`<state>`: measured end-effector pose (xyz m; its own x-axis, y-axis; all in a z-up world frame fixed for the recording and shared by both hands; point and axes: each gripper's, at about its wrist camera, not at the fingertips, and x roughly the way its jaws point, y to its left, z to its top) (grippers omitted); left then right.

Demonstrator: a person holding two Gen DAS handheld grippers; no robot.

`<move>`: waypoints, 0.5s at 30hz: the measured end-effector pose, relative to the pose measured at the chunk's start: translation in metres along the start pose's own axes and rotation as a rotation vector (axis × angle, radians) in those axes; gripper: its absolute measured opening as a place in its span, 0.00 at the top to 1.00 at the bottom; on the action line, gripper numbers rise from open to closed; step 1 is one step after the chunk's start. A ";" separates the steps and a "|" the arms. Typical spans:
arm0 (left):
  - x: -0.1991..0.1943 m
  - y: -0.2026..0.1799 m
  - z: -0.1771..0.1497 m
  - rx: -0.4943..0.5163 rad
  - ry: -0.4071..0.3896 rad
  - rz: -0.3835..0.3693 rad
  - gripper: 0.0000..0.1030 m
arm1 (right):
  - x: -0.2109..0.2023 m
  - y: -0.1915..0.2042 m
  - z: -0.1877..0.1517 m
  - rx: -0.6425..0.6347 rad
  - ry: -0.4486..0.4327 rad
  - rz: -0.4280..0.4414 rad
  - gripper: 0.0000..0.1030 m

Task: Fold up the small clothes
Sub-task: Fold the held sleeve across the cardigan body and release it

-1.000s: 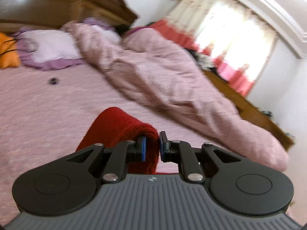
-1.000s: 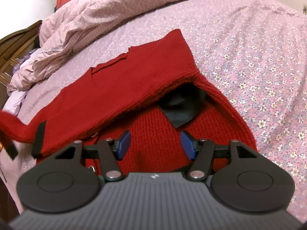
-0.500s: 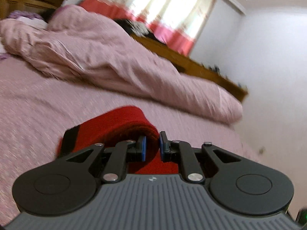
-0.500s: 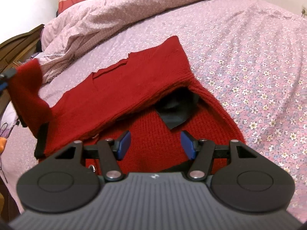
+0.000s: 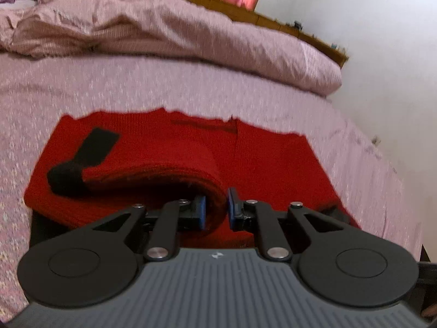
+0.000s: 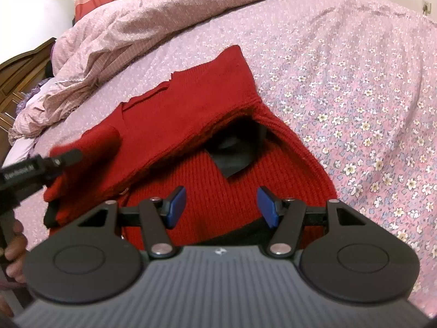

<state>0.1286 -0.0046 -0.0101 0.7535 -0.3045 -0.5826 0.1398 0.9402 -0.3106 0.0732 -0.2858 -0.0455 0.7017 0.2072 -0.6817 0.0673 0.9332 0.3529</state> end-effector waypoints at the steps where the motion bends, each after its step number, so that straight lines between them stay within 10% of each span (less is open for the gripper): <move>1: 0.001 0.001 -0.002 -0.003 0.014 0.001 0.83 | 0.001 0.000 0.000 0.000 0.002 0.000 0.42; 6: 0.001 0.005 -0.009 0.003 0.081 0.004 0.74 | 0.001 0.000 0.000 -0.003 0.008 0.003 0.42; 11: -0.018 0.009 -0.014 0.024 0.085 0.012 0.41 | 0.000 0.005 0.002 -0.016 0.011 0.009 0.42; 15: -0.037 0.016 -0.017 0.045 0.073 0.062 0.40 | 0.001 0.016 0.004 -0.047 0.013 0.025 0.42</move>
<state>0.0918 0.0194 -0.0067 0.7132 -0.2540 -0.6533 0.1240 0.9631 -0.2391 0.0772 -0.2718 -0.0378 0.6936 0.2336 -0.6814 0.0162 0.9406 0.3390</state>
